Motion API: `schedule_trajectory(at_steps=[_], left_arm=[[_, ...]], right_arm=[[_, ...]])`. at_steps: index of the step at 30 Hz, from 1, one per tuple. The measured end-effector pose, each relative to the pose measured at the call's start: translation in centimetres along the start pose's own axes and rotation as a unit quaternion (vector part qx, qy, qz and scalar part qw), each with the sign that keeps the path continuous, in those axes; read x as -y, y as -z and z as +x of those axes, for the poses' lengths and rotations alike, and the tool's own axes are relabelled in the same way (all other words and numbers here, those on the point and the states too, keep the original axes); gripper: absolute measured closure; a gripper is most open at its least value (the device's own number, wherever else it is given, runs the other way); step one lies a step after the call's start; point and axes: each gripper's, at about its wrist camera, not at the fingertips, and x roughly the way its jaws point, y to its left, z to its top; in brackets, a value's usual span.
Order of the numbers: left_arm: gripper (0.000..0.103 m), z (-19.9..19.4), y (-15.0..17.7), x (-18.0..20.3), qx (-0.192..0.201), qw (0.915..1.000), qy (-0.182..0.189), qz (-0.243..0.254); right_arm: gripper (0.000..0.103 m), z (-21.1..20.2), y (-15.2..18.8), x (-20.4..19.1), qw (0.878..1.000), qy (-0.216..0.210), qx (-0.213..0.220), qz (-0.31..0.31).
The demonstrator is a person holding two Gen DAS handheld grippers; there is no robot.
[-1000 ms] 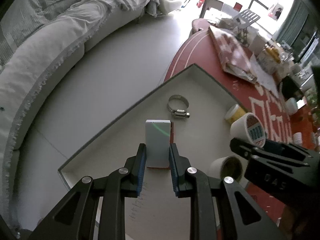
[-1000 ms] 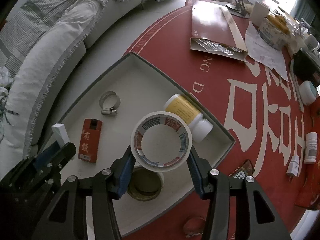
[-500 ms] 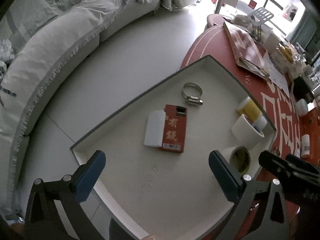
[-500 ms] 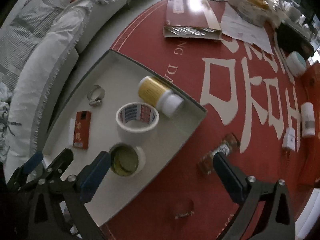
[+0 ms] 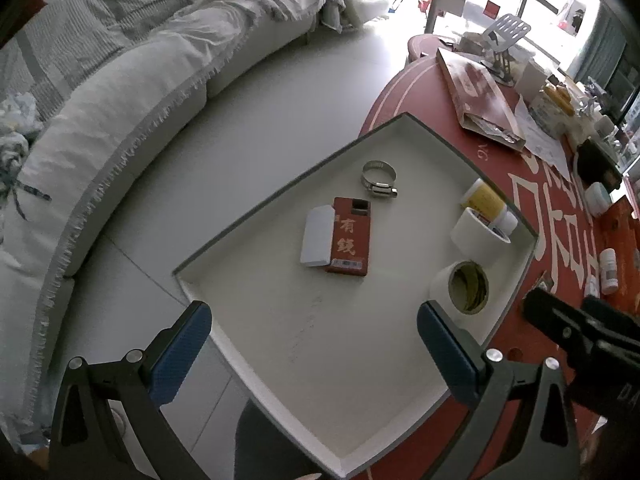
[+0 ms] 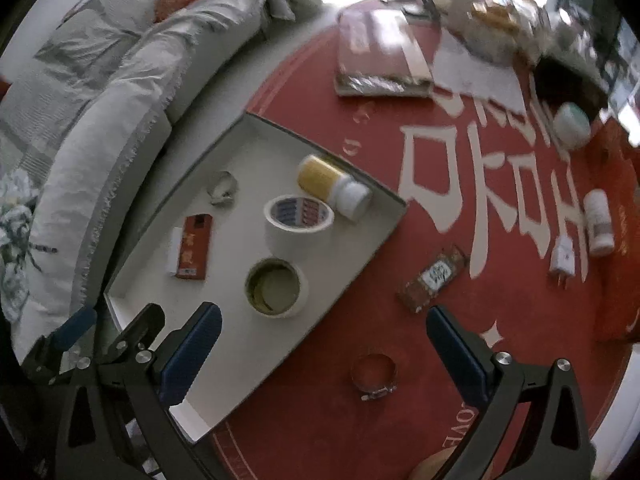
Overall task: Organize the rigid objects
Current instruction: 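Grasp tan tape ring with left tool while right tool approaches second white block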
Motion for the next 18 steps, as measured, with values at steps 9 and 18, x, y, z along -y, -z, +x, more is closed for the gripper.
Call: schedule_trajectory(at_steps=[9, 18], left_arm=[[0.0, -1.6, 2.8, -1.4, -0.016, 0.9997, 0.015, -0.007], [0.0, -4.2, 7.5, 4.6, -0.028, 0.9938, 0.055, 0.093]], right_arm=[[0.0, -0.2, 2.4, -0.8, 0.996, -0.063, -0.06, -0.008], [0.0, -2.1, 10.2, 7.8, 0.989, -0.074, -0.089, 0.087]])
